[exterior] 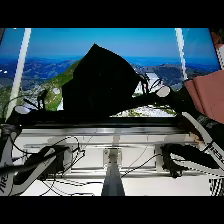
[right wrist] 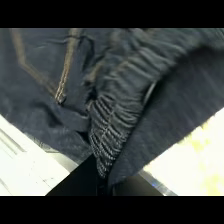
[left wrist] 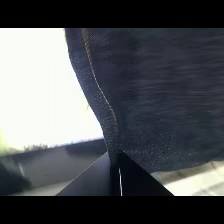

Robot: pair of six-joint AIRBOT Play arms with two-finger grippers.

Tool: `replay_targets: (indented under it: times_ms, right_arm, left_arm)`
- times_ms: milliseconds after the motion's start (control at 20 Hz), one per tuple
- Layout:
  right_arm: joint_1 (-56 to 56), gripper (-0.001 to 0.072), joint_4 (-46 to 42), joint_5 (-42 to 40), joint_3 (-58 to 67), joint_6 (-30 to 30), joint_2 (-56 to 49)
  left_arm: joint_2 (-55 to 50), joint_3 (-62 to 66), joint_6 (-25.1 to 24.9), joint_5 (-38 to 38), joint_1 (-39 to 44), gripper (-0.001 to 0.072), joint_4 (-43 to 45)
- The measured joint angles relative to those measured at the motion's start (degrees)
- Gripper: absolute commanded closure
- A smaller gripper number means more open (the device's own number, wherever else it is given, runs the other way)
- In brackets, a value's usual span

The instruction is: Fold the clothes and pants, and hang the long-sleeved shirts on hangers.

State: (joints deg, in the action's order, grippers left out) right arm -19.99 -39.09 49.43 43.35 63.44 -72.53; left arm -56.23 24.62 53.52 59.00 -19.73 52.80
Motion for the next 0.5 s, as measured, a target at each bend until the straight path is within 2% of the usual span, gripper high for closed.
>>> replay_targets:
  times_ms: [300, 500]
  right_arm:
    - [0.0, 0.068, -6.4, 12.09, 19.5, -1.2, 0.57]
    - [0.0, 0.068, -8.79, 14.71, 30.25, 0.72, 5.35]
  left_arm:
    - [3.43, 25.77, -1.05, 0.63, 0.04, 0.0688, -1.03]
    - [9.53, 38.1, -1.22, -0.79, 0.04, 0.0688, -2.93]
